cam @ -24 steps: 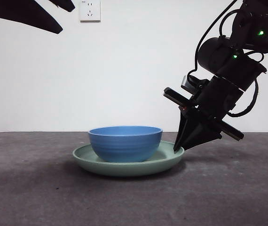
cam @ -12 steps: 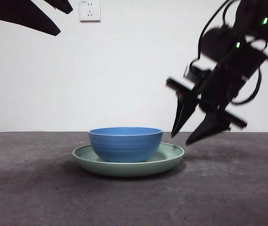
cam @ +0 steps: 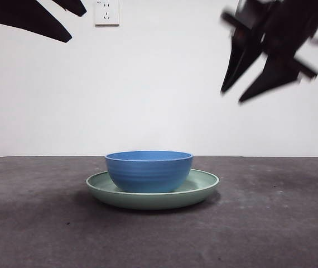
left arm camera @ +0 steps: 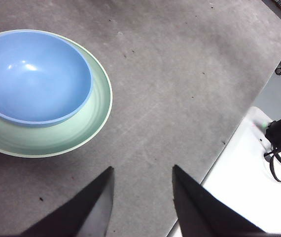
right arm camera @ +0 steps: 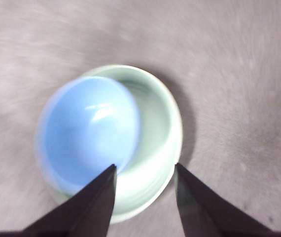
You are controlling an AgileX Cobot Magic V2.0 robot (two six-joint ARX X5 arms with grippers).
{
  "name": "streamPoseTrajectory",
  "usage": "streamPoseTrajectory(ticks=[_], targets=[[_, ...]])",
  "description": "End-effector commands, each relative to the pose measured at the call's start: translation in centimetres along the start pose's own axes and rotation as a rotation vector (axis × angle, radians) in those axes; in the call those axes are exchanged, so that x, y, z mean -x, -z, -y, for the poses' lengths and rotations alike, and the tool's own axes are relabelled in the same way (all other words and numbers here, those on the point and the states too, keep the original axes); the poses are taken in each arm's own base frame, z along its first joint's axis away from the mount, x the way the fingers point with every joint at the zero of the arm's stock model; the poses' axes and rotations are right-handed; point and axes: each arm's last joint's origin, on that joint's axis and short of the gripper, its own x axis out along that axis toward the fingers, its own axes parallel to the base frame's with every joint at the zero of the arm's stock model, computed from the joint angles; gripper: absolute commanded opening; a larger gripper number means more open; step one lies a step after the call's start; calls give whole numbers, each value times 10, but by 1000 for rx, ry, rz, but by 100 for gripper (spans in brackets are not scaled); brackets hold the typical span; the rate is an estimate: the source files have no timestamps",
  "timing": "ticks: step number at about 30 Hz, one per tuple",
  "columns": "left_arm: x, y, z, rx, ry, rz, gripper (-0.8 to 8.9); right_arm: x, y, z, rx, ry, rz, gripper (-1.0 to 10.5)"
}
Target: Pick up the blue bowl, put it on the green plate, put it on desk
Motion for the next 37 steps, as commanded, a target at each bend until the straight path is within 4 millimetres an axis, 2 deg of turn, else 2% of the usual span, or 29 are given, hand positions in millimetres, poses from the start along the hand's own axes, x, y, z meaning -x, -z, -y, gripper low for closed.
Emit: streamPoseTrajectory(ticks=[1, 5, 9, 19, 24, 37], targets=[[-1, -2, 0, -24, 6, 3, 190, 25, 1, -16, 106, -36, 22, 187], [-1, -2, 0, -24, 6, 3, 190, 54, 16, -31, 163, -69, 8, 187], [-1, -2, 0, -24, 6, 2, 190, 72, 33, -43, 197, -101, -3, 187], [-1, -1, 0, -22, 5, -1, 190, 71, 85, -49, 270, -182, -57, 187], [-1, -1, 0, -22, 5, -1, 190, 67, 92, -49, 278, -190, -79, 187], [-1, -1, 0, -22, 5, -1, 186, 67, 92, -49, 278, -191, -79, 187]])
